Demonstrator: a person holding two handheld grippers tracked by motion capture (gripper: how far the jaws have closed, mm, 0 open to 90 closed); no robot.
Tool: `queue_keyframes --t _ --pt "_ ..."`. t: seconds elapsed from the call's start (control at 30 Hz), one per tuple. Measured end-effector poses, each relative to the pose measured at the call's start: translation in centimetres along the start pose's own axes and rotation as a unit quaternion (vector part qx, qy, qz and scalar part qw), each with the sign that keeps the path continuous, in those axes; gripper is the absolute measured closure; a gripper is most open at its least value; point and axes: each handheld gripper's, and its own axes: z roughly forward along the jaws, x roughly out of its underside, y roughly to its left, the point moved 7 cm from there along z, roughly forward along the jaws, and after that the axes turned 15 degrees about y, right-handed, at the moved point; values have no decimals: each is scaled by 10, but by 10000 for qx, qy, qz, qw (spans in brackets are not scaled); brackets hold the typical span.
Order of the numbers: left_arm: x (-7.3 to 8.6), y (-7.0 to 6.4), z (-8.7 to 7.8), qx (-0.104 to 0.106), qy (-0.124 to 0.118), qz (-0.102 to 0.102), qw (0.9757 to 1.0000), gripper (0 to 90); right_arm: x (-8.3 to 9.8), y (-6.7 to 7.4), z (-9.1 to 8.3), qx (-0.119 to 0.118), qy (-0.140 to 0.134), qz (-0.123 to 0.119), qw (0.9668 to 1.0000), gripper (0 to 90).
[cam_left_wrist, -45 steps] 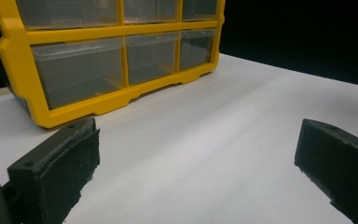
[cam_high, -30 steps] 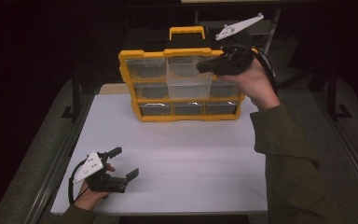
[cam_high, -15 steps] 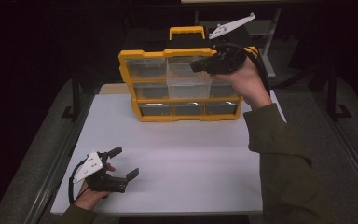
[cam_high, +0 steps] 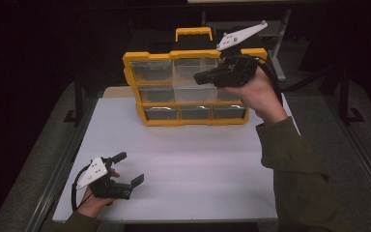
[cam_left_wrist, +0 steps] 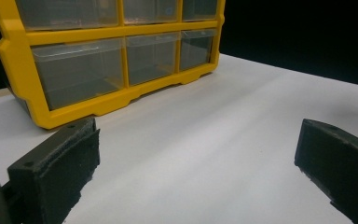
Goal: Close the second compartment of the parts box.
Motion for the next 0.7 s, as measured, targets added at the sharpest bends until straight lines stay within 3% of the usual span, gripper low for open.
queue_keyframes --t 0.27,0.7 --pt "1 0 -1 -41 8 44 10000 0 12 9 11 -72 139 -114 9998 895" --pt "1 1 -1 -52 6 63 10000 0 16 3 19 8 274 -60 9996 895"
